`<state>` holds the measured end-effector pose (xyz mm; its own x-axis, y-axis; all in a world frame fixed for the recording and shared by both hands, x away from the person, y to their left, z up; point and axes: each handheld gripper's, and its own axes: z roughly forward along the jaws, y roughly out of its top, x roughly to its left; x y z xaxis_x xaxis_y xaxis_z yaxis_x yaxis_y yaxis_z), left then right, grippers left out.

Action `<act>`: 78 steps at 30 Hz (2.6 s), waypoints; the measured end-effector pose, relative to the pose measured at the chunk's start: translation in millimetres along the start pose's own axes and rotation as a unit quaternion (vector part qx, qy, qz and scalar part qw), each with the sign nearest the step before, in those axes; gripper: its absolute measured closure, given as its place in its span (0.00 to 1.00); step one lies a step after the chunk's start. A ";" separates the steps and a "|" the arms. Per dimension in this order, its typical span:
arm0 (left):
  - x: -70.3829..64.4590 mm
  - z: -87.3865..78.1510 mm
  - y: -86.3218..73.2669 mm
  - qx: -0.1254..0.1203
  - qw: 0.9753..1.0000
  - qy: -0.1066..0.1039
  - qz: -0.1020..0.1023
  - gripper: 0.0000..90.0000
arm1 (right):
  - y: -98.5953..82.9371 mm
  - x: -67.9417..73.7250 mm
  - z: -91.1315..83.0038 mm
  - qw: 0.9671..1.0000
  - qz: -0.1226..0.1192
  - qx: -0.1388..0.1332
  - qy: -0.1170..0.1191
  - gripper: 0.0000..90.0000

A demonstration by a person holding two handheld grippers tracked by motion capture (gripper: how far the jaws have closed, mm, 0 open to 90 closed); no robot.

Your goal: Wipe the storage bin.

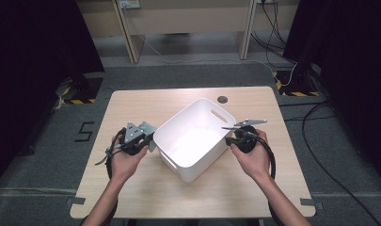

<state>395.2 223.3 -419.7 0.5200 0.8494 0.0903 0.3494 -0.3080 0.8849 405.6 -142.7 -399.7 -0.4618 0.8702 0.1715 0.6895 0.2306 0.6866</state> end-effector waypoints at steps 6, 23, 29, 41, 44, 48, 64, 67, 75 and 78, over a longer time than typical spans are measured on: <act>-15.0 5.0 4.7 -0.001 1.000 -0.009 0.009 0.90 | 14.1 8.8 12.2 1.000 -0.004 -0.011 -0.004 1.00; -47.0 3.1 5.5 0.000 0.998 -0.026 0.050 0.90 | 22.3 -9.6 -2.0 0.997 0.049 -0.059 -0.011 0.88; -54.0 -8.6 -0.9 -0.007 0.998 -0.029 0.061 0.90 | 25.1 -3.4 -19.2 0.995 0.049 -0.081 -0.021 0.78; -78.9 -24.4 -7.9 -0.003 0.995 -0.065 0.078 0.90 | 21.6 5.3 -7.3 0.997 0.041 -0.062 -0.013 0.76; -82.2 -21.8 -8.8 -0.004 0.994 -0.071 0.086 0.90 | 19.9 6.6 -4.3 0.998 0.037 -0.057 -0.012 0.76; -86.0 -16.3 -11.3 0.006 0.994 -0.072 0.078 0.90 | 17.6 10.2 -1.1 0.998 0.031 -0.053 -0.016 0.77; -87.9 -2.3 -15.6 0.023 0.995 -0.074 0.062 0.90 | 16.9 11.3 3.0 0.998 0.013 -0.051 -0.018 0.79; -87.9 -0.9 -15.9 0.024 0.995 -0.072 0.057 0.90 | 17.2 11.3 3.8 0.998 0.010 -0.053 -0.019 0.79; -89.2 3.3 -18.5 0.029 0.995 -0.072 0.057 0.90 | 17.3 11.7 4.3 0.998 0.007 -0.053 -0.019 0.80; -90.4 5.1 -20.5 0.031 0.995 -0.072 0.057 0.90 | 17.4 11.4 4.3 0.998 0.008 -0.052 -0.018 0.80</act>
<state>345.0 150.6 -448.3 0.6631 0.7392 0.1179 0.3271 -0.4278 0.8426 414.7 -126.9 -388.8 -0.4298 0.8889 0.1587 0.6334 0.1715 0.7546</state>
